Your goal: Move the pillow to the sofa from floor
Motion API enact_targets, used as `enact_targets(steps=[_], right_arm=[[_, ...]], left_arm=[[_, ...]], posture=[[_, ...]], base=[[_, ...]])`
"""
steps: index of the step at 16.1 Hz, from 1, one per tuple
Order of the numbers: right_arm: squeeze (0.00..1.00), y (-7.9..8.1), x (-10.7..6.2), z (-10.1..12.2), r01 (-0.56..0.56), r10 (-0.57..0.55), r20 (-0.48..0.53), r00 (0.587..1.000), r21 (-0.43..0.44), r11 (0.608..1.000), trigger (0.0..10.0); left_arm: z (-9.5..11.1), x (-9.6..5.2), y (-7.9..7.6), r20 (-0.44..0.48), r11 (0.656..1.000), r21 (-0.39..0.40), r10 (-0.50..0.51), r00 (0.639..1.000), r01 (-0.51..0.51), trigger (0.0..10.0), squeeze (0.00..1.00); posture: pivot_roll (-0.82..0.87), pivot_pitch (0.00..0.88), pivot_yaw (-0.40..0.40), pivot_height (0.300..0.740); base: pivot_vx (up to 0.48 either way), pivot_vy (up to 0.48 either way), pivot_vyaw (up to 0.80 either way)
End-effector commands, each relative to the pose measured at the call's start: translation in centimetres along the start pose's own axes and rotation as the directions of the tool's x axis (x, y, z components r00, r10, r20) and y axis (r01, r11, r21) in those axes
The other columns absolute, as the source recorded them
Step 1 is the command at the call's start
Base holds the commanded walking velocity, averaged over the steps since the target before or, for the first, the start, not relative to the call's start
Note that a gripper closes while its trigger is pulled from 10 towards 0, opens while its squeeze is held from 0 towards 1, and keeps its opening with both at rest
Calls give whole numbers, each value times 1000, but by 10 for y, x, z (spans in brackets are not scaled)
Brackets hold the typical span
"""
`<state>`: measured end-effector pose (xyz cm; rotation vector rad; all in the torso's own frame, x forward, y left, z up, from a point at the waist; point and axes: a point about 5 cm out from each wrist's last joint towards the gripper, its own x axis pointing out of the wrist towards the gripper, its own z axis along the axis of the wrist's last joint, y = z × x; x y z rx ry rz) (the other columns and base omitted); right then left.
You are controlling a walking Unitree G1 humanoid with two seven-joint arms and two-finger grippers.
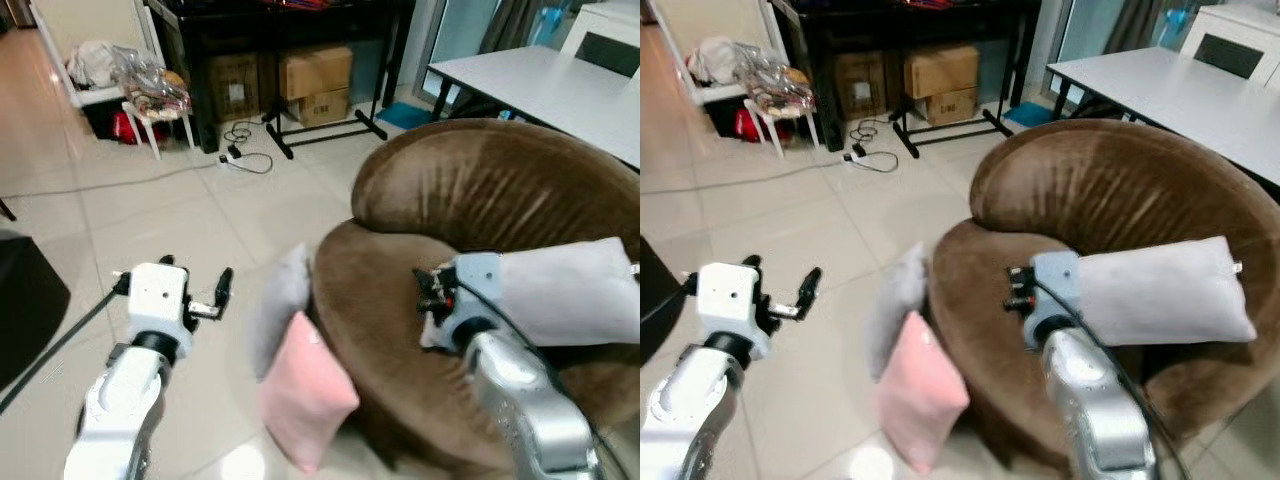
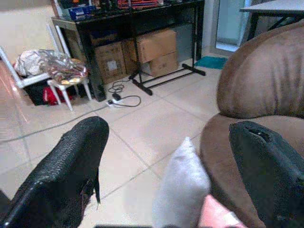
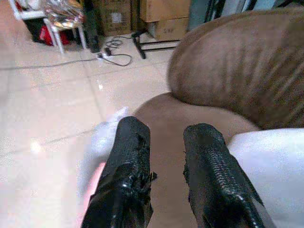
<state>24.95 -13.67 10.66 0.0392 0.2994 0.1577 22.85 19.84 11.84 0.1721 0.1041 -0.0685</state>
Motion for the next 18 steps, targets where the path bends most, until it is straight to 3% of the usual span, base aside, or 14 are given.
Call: enact_targets(steps=[1, 6, 8, 9, 13, 14, 18], right_arm=[[0, -10, -3, 5, 48, -48, 19, 999, 10, 999, 10000], [0, -17, -4, 6, 91, -95, 32, 995, 97, 991, 10000], [0, -17, -4, 7, 75, -79, 46, 996, 77, 994, 10000], [0, -14, -5, 9, 42, -43, 51, 998, 13, 999, 10000], [0, -12, -6, 8, 16, -16, 44, 999, 18, 1000, 10000], [0, -14, -6, 7, 23, -25, 41, 999, 47, 999, 10000], [0, -14, -5, 6, 6, -7, 36, 999, 19, 1000, 10000]], left_arm=[[2, 3, -3, 7, 1000, 7, -14, 1000, 14, 10000, 0], [4, 7, -3, 25, 1000, 10, -4, 1000, 4, 10000, 0], [7, 7, -2, 49, 1000, 4, -21, 999, 20, 10000, 0], [8, 6, -2, 53, 1000, 3, -24, 998, 24, 10000, 0], [7, 4, -2, 50, 1000, -1, -30, 998, 30, 10000, 0], [6, 3, -3, 48, 999, -3, -32, 998, 32, 10000, 0], [6, 2, -3, 46, 999, -2, -34, 998, 35, 10000, 0]], posture=[[-14, 0, -31, 740], [-14, 0, -26, 740], [-14, 0, -23, 740], [-13, 0, -23, 740], [-12, 0, -25, 740], [-10, 0, -27, 740], [-2, 0, -33, 740]], base=[[0, 337, -800], [0, 48, 0], [120, 0, 0], [300, 0, 0], [352, 0, 705], [352, 0, 0], [354, 0, 0]])
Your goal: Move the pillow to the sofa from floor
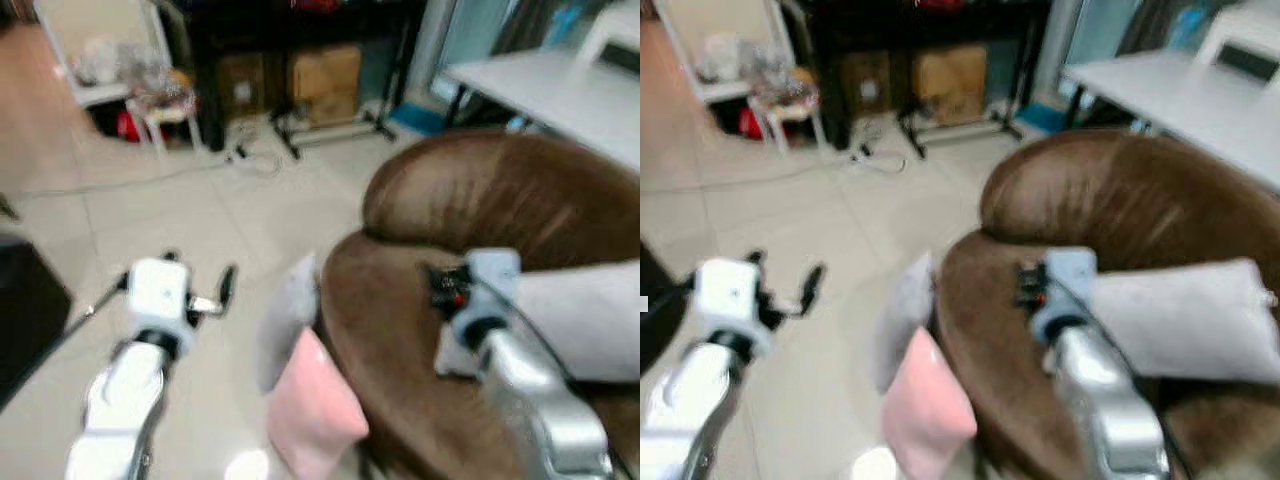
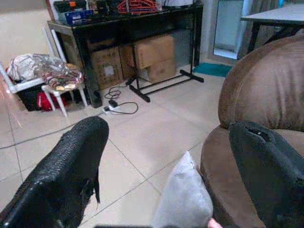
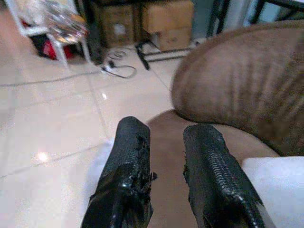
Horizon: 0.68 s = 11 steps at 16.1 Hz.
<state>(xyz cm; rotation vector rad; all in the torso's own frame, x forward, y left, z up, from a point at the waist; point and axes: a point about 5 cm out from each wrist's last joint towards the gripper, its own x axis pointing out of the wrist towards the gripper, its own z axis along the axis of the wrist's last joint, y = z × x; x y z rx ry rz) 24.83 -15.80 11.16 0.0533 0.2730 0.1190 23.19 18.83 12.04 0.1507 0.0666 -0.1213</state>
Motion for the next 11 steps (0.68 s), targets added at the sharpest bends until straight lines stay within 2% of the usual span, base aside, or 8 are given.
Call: enact_targets(steps=[1, 2, 3, 5, 11], right_arm=[[0, 7, 0, 1, -35, 35, 7, 999, -3, 999, 10000], [0, 8, 0, 1, -37, 37, 6, 999, -4, 999, 10000], [0, 7, -1, -1, -50, 50, 9, 999, -50, 998, 10000], [0, 4, -2, -7, -56, 55, -8, 998, -72, 996, 10000], [0, 0, -7, -14, -59, 58, -8, 998, -62, 996, 10000]], left_arm=[[2, -3, 6, 4, 1000, 16, 15, 1000, -15, 10000, 0], [2, -3, 7, 4, 1000, 16, 16, 1000, -16, 10000, 0], [1, -3, 7, 6, 1000, 20, 19, 1000, -19, 10000, 0], [0, -4, 6, 4, 1000, 22, 22, 1000, -22, 10000, 0], [-3, -6, 7, 11, 999, 25, 40, 999, -41, 10000, 0]], posture=[[-1, 0, -33, 740], [-1, 0, -33, 740], [0, 0, -34, 740], [0, 0, -34, 736], [-4, 0, -35, 681]], base=[[352, 0, 0], [349, 0, 0], [259, 0, 0], [0, 0, 0], [0, 0, 0]])
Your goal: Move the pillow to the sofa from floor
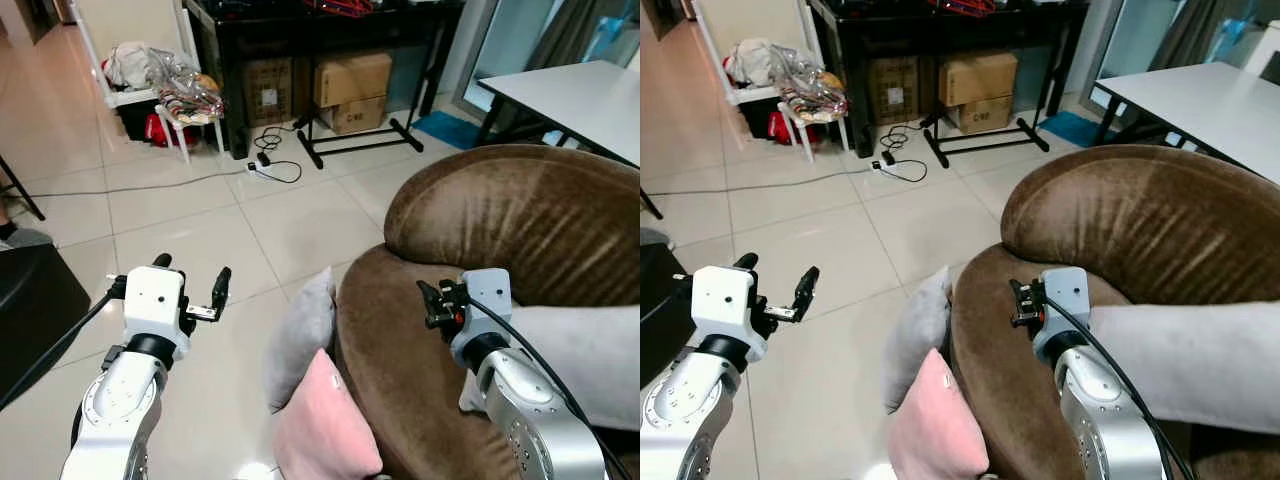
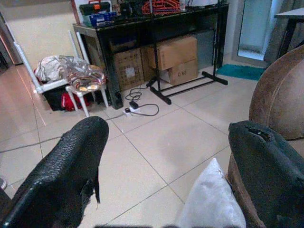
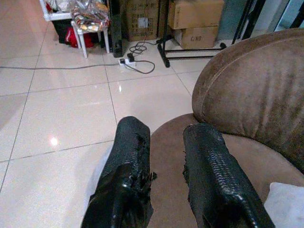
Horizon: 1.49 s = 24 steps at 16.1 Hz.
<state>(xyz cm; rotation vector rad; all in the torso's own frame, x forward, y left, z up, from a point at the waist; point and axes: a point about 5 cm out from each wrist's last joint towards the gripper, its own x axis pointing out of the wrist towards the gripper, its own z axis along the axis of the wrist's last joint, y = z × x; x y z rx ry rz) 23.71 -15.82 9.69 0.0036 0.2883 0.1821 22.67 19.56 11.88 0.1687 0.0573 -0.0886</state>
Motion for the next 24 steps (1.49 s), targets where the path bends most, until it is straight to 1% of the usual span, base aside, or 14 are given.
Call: enact_targets(steps=[1, 4, 5, 6, 12, 13, 14, 15, 16, 17, 18, 22, 23, 24], right_arm=[[0, 0, 0, 3, -5, 5, 16, 1000, -6, 1000, 10000], [0, 1, -1, 2, -13, 13, 20, 1000, -6, 1000, 10000], [0, 1, -1, 2, -14, 14, 18, 1000, -7, 1000, 10000], [0, 1, -1, 2, -15, 15, 18, 1000, -9, 1000, 10000], [0, 2, 0, 2, -27, 28, 22, 999, -17, 999, 10000], [0, 2, 0, 3, -34, 34, 25, 999, -19, 999, 10000], [1000, 4, 0, 5, -57, 57, 40, 998, -19, 998, 10000], [1000, 4, 0, 7, -68, 74, 58, 996, -101, 993, 10000], [1000, 3, 0, 8, -62, 73, 67, 995, -153, 986, 10000], [1000, 5, 0, 7, -97, 104, 60, 993, -120, 988, 10000], [1000, 7, 0, 9, -138, 145, 69, 987, -106, 985, 10000], [1000, 9, 2, 11, -176, 186, 77, 979, -125, 976, 10000], [1000, 10, 2, 12, -192, 202, 89, 975, -108, 975, 10000], [1000, 11, 3, 10, -195, 207, 74, 976, -146, 970, 10000]], left_arm=[[0, 0, 0, 4, 1000, 10, 7, 1000, -7, 10000, 0], [-3, -1, 2, -7, 998, 52, 41, 999, -40, 10000, 0], [-4, -1, 3, -1, 997, 59, 49, 999, -49, 10000, 0], [-4, -2, 2, 1, 997, 65, 47, 999, -47, 10000, 0], [-7, -3, 0, -6, 997, 61, 51, 999, -51, 10000, 0], [-9, -3, -1, -20, 998, 37, 46, 999, -45, 10000, 0], [-10, -5, -2, -31, 999, -18, 31, 999, -32, 10000, 871], [-11, -5, -1, -32, 999, -28, 30, 999, -31, 10000, 1000], [-11, -6, -1, -29, 999, -20, 28, 999, -29, 10000, 1000], [-11, -6, 0, -27, 1000, -13, 28, 999, -28, 10000, 1000], [-11, -7, 1, -20, 999, -6, 42, 999, -42, 10000, 1000], [-11, -10, 2, -9, 998, -28, 55, 998, -55, 10000, 1000], [-11, -10, 1, -6, 998, -29, 57, 998, -57, 10000, 1000], [-11, -11, 1, -3, 998, -30, 58, 998, -58, 10000, 1000]], posture=[[-4, 0, -35, 676], [-3, 0, -38, 646], [-4, 0, -39, 626], [-3, 0, -40, 616], [-4, 0, -42, 561], [-4, 0, -42, 551], [-4, 0, -43, 546], [-4, 0, -44, 546], [-4, 0, -46, 546], [-4, 0, -46, 546], [-5, 0, -50, 546], [-1, 0, -68, 546], [0, 0, -72, 546], [3, 0, -76, 546]], base=[[0, 0, 0], [0, 0, 0], [0, 0, 0], [0, 0, 0], [0, 0, 0], [0, 0, 0], [0, 0, 0], [0, 0, 0], [0, 0, 0], [0, 0, 0], [0, 0, 0], [0, 0, 0], [0, 0, 0], [0, 0, 0]])
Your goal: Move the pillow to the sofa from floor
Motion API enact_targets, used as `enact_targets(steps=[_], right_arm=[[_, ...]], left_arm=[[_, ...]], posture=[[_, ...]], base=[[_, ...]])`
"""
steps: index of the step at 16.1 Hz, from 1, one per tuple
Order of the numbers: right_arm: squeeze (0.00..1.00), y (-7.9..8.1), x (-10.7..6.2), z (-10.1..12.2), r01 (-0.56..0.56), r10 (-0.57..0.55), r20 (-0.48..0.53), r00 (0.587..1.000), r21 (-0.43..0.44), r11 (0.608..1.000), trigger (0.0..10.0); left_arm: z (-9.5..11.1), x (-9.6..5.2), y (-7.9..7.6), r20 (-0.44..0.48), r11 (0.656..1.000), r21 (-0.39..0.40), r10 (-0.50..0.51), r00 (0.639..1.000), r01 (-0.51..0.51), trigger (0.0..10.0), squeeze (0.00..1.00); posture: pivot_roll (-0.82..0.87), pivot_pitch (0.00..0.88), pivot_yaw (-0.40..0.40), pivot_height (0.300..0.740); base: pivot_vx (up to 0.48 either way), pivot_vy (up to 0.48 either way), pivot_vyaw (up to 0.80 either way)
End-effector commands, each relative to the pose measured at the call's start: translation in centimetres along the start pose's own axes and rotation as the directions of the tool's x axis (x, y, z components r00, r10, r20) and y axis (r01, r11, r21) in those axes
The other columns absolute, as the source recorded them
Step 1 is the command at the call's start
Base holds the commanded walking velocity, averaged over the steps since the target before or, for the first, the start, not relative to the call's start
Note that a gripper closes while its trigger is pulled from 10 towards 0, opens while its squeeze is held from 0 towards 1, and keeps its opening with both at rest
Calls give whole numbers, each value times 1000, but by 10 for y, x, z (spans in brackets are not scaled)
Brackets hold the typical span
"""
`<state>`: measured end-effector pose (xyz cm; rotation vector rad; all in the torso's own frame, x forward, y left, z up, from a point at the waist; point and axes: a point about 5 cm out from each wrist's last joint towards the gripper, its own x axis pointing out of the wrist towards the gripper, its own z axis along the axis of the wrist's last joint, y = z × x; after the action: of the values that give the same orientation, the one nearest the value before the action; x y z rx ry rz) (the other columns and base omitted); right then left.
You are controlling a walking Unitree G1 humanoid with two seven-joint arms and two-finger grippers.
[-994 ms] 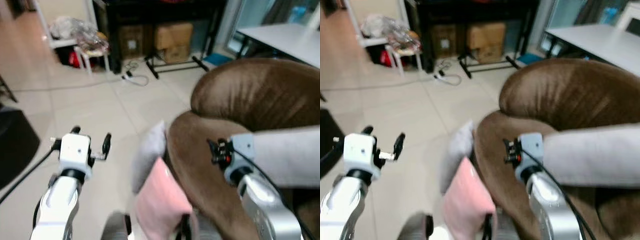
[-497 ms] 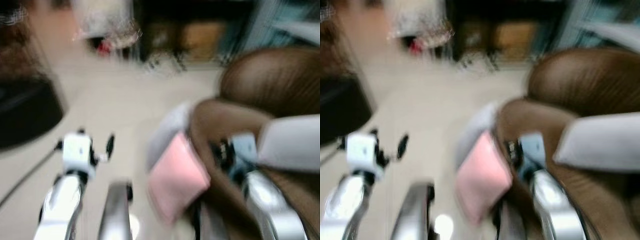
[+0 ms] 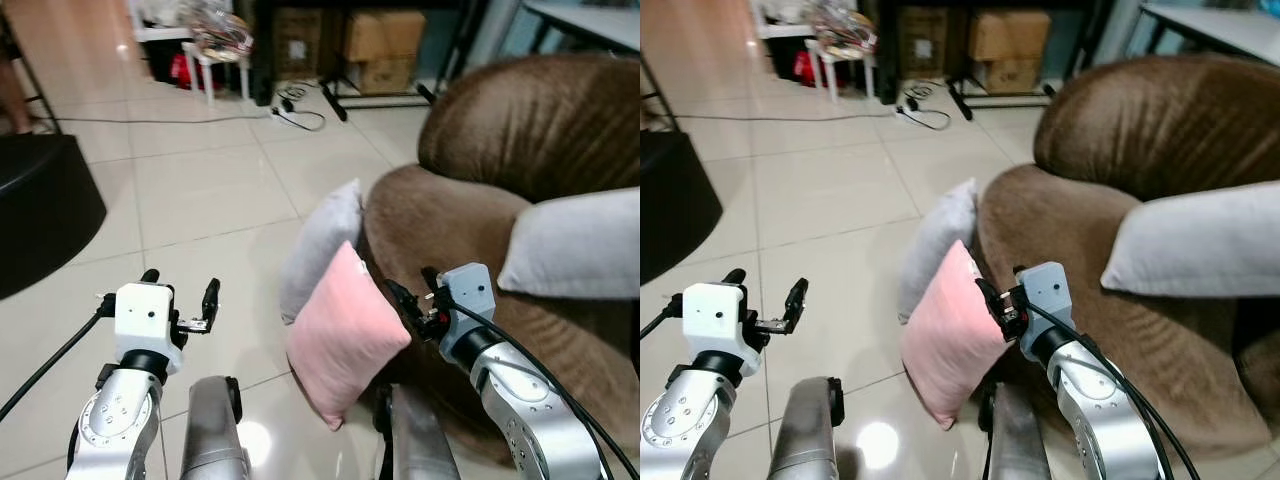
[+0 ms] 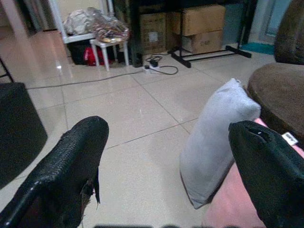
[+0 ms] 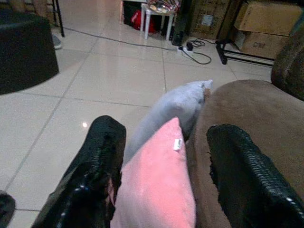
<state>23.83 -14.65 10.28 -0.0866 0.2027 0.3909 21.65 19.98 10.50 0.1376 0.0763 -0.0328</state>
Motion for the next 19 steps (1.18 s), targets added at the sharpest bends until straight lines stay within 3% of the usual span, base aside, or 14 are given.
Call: enact_targets(steps=[1, 4, 6, 11, 16, 17, 19], right_arm=[[1000, 0, 2, 2, -18, 18, 12, 1000, -19, 1000, 10000], [1000, 4, 1, 3, -49, 49, 22, 999, -15, 999, 10000], [1000, 5, 1, 3, -58, 59, 22, 998, -50, 997, 10000], [1000, -1, 2, -2, 38, -38, 3, 999, -18, 999, 10000], [1000, 2, 3, -2, -6, 6, 2, 1000, -35, 999, 10000], [1000, 2, 4, -3, -12, 12, -9, 1000, -35, 999, 10000], [1000, 2, 11, -7, -25, 25, -28, 999, -8, 1000, 10000]], left_arm=[[5, -3, 1, 24, 1000, 3, 6, 1000, -6, 10000, 1000], [6, -3, 1, 28, 1000, 6, 6, 1000, -6, 10000, 1000], [6, -2, 1, 29, 1000, 8, 3, 1000, -3, 10000, 1000], [6, -2, 3, 30, 1000, 13, -1, 1000, 1, 10000, 1000], [6, 0, 2, 28, 1000, 28, 3, 1000, -3, 10000, 1000], [6, 1, 2, 25, 999, 36, 4, 1000, -5, 10000, 929], [5, 3, 3, 18, 999, 44, -9, 1000, 8, 10000, 898]], posture=[[6, 0, -78, 546], [4, 0, -74, 546], [2, 0, -71, 546], [6, 0, -68, 546], [3, 0, -61, 546], [1, 0, -60, 546], [1, 0, -50, 521]], base=[[0, 0, 800], [252, 0, 783], [255, 0, 0], [257, 0, 0], [100, 0, 0], [0, 0, 0], [0, 0, 0]])
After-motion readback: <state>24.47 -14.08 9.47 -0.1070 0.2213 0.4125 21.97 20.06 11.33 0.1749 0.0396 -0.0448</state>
